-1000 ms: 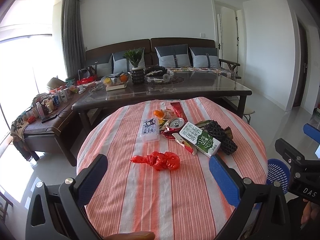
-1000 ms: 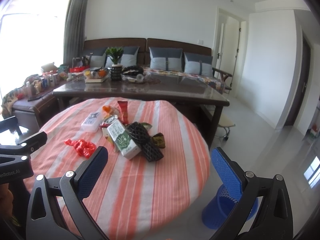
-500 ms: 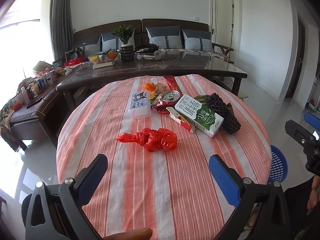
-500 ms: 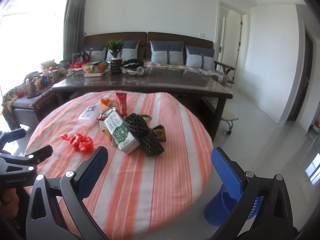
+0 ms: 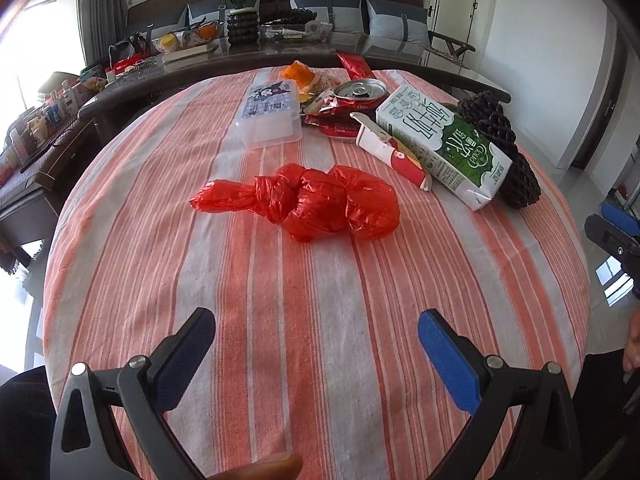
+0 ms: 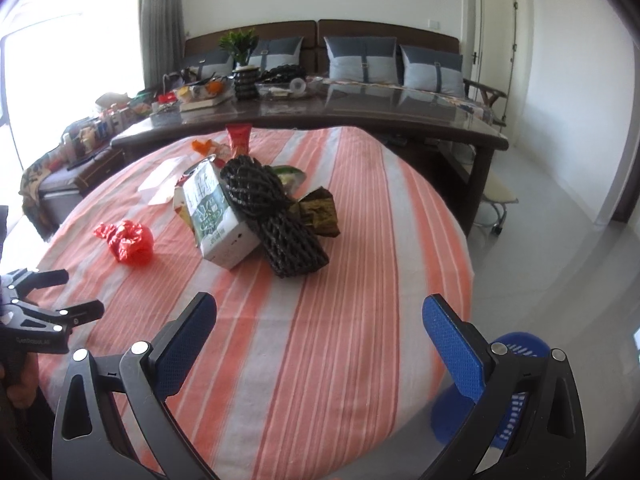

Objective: Collect trash
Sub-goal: 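Move the right tool to the black mesh net and close on it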

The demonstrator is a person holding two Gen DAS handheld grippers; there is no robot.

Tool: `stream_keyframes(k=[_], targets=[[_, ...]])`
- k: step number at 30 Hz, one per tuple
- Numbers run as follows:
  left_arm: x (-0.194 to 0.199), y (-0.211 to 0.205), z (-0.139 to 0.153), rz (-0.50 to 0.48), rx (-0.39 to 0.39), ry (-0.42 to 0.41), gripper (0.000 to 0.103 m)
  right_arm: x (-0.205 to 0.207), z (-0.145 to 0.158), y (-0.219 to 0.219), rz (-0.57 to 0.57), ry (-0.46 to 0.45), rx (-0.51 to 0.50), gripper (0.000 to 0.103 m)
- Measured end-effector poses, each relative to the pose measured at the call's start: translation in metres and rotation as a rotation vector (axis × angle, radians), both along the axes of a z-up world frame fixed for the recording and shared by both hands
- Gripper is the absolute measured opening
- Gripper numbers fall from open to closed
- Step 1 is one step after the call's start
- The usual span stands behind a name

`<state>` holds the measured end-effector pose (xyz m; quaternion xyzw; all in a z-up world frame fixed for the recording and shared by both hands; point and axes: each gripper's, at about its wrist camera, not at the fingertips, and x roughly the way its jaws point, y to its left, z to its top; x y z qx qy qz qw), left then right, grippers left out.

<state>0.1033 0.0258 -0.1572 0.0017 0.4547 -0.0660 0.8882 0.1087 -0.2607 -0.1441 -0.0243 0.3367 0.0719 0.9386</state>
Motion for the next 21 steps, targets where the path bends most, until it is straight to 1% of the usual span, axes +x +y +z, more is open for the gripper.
stream_keyframes(k=[3,5,7,11,15,18,20,21], targets=[[0.009,0.001,-0.007,0.0,0.017,0.024,0.103,0.022,-0.008,0.001,0.055,0.029,-0.012,0.102],[0.009,0.0,-0.008,-0.008,0.043,0.018,0.103,0.037,-0.011,0.004,0.099,0.043,-0.025,0.098],[0.01,-0.001,-0.009,-0.016,0.046,0.013,0.103,0.052,-0.014,0.009,0.144,0.057,-0.042,0.088],[0.01,-0.001,-0.01,-0.017,0.049,0.01,0.103,0.076,-0.023,0.012,0.202,0.092,-0.049,0.084],[0.01,-0.001,-0.01,-0.017,0.049,0.01,0.103,0.083,-0.025,0.012,0.233,0.095,-0.055,0.076],[0.01,-0.001,-0.01,-0.017,0.049,0.01,0.103,0.084,-0.025,0.015,0.258,0.095,-0.054,0.072],[0.009,-0.001,-0.01,-0.017,0.049,0.01,0.103,0.085,-0.025,0.019,0.275,0.094,-0.067,0.067],[0.009,-0.001,-0.01,-0.017,0.049,0.01,0.103,0.084,-0.025,0.021,0.283,0.091,-0.075,0.058]])
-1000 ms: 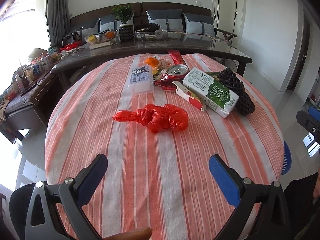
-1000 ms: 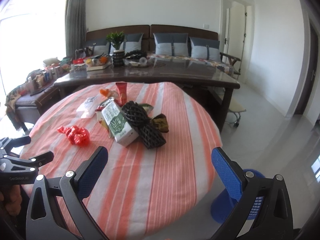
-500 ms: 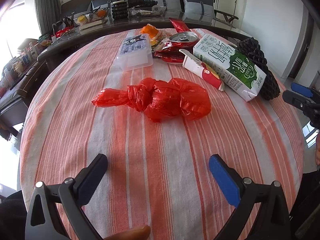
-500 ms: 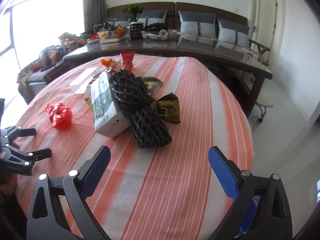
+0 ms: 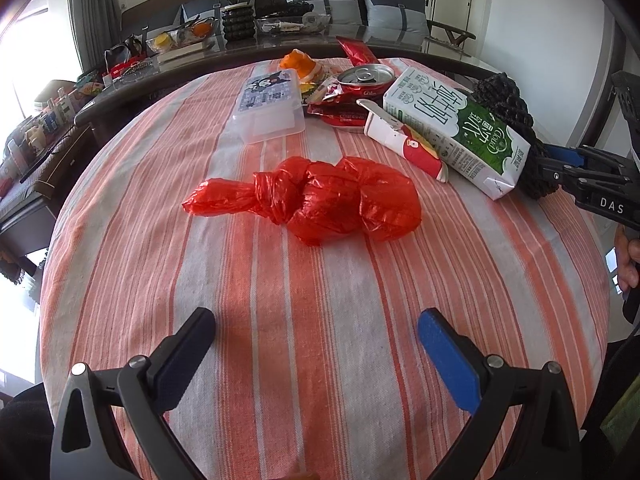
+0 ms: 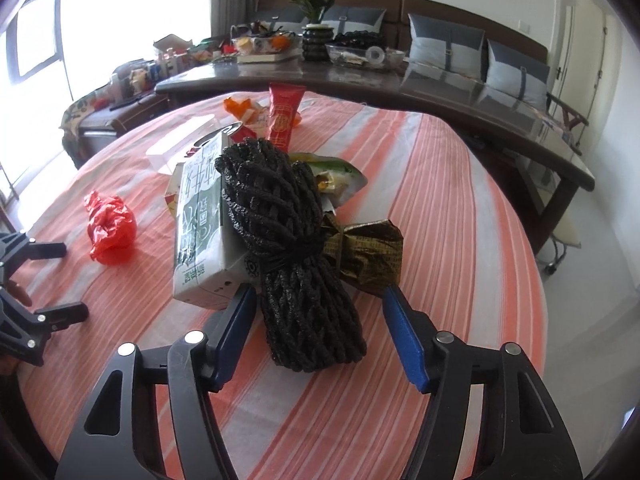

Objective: Collect trash
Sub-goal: 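Move the right tool to the black mesh net and close on it, then lift the black mesh net with the right tool while the left tool grasps the red bag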

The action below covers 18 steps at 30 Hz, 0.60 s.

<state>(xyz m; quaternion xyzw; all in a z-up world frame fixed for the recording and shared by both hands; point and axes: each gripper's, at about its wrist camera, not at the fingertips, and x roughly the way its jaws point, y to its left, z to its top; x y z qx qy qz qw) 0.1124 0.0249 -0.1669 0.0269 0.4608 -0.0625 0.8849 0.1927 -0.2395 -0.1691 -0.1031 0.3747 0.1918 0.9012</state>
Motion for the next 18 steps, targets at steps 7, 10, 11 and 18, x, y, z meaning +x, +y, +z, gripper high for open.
stream_keyframes(k=[7,10,11,18], targets=[[0.001,0.001,0.0,0.0,0.002,0.005,0.103,-0.001,0.003,-0.003,-0.03,0.037,0.062,0.035],[0.002,0.001,0.0,-0.016,0.005,0.013,0.103,-0.016,0.007,-0.008,-0.069,0.08,0.109,0.035],[0.002,0.001,0.0,-0.024,0.006,0.016,0.103,-0.021,0.008,-0.009,-0.08,0.096,0.123,0.035],[0.003,0.014,0.008,-0.132,-0.047,0.027,0.103,-0.07,0.016,-0.021,-0.122,0.147,0.181,0.035]])
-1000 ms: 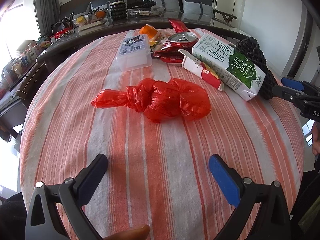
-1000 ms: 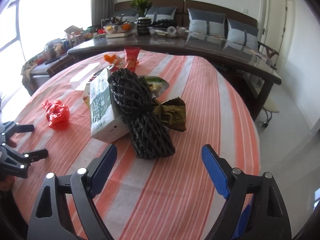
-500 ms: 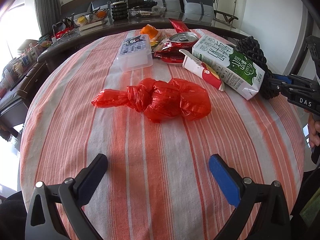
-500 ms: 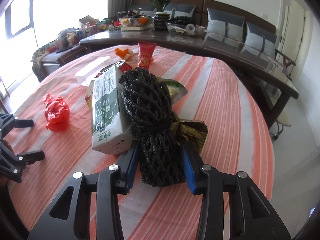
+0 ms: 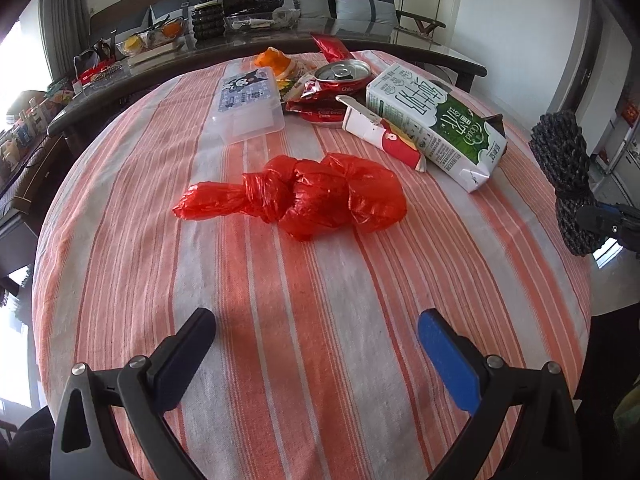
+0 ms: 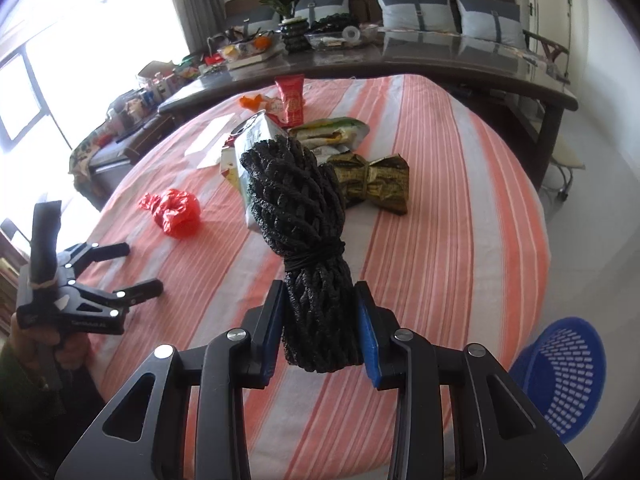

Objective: Collect trash
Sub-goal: 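Lift the black mesh net with the right tool while the left tool grasps the red bag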

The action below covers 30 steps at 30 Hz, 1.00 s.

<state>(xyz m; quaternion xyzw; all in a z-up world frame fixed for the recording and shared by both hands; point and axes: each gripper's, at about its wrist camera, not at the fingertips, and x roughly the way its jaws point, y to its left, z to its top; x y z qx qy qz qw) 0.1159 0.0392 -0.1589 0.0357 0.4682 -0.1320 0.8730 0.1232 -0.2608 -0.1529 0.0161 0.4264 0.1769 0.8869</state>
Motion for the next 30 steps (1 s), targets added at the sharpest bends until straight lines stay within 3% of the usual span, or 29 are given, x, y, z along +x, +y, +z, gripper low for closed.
stream_keyframes(k=[5,7,11,15,18,22,24,26,30], targets=[[0.015,0.019,0.038,-0.122,0.045,-0.134,0.103,-0.012,-0.005,-0.011,-0.043,0.07,0.08,0.035],[0.03,0.024,0.048,-0.197,0.034,-0.148,0.103,-0.015,-0.008,-0.013,-0.055,0.088,0.112,0.035],[0.066,0.026,0.046,-0.323,-0.039,-0.099,0.103,-0.016,-0.004,-0.009,-0.063,0.106,0.148,0.035],[0.081,0.013,0.022,-0.452,-0.087,0.012,0.103,-0.013,-0.003,-0.01,-0.09,0.131,0.167,0.037],[0.068,0.005,0.014,-0.564,-0.143,0.097,0.103,-0.009,-0.005,-0.016,-0.122,0.174,0.189,0.039],[0.025,-0.005,0.02,-0.714,-0.178,0.126,0.103,-0.009,-0.01,-0.022,-0.136,0.226,0.226,0.04],[0.012,-0.008,0.026,-0.711,-0.134,0.075,0.103,-0.009,-0.01,-0.025,-0.134,0.245,0.248,0.041],[0.015,-0.009,0.03,-0.648,-0.101,0.027,0.103,-0.01,-0.009,-0.025,-0.126,0.252,0.247,0.043],[0.036,-0.013,0.029,-0.52,-0.061,-0.009,0.103,-0.007,-0.003,-0.018,-0.101,0.23,0.171,0.053]])
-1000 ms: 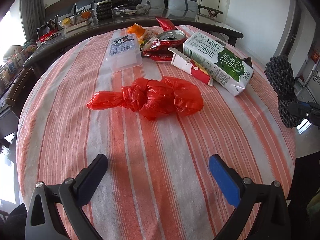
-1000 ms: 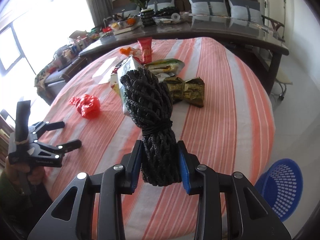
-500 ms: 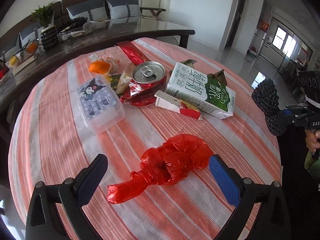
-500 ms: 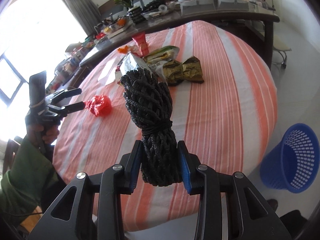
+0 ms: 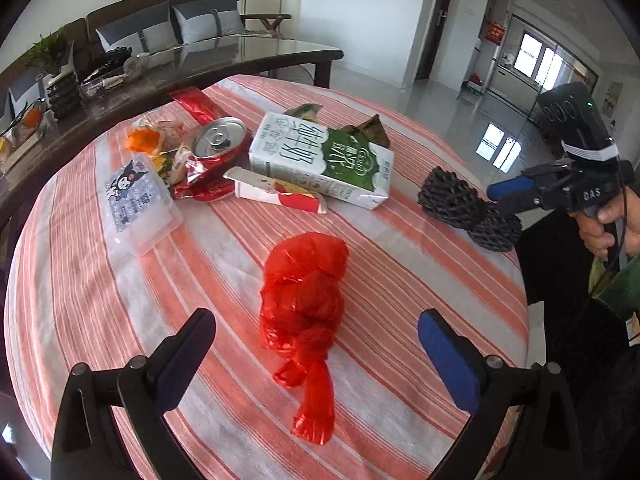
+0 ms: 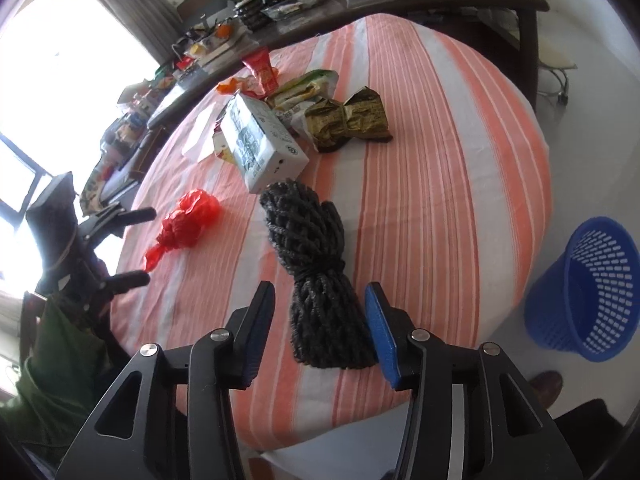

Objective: Collect trash
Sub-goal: 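Lift the black mesh net with the right tool while the left tool grasps the red bag, then carry the red bag and black net over the blue wastebasket with both tools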

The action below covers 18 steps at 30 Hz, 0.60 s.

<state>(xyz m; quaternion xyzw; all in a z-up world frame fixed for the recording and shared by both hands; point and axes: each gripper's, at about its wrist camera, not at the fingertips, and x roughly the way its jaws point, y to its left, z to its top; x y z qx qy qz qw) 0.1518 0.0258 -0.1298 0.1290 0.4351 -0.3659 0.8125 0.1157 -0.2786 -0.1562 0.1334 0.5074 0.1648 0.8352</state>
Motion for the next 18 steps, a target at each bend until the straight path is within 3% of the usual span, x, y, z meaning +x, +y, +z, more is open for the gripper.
stream_keyframes(k=[5,7,11,12,13,18], targets=[[0.012,-0.008,-0.009,0.043,0.081,-0.013,0.102,0.01,0.004,0.017,0.089,-0.012,-0.125,0.059],[0.011,-0.01,-0.012,0.045,0.096,-0.013,0.096,0.014,0.004,0.028,0.141,-0.009,-0.169,0.059],[0.014,-0.017,-0.021,0.069,0.12,0.039,0.045,0.027,-0.006,0.045,0.217,0.0,-0.241,0.058],[0.013,-0.017,-0.021,0.086,0.115,0.038,0.045,0.03,-0.009,0.047,0.228,0.004,-0.253,0.038],[0.011,-0.017,-0.018,0.096,0.098,0.041,0.044,0.03,-0.009,0.047,0.227,0.003,-0.247,0.033],[-0.005,-0.039,0.007,0.091,0.025,0.035,0.044,0.022,0.014,0.028,0.187,-0.066,-0.155,0.033]])
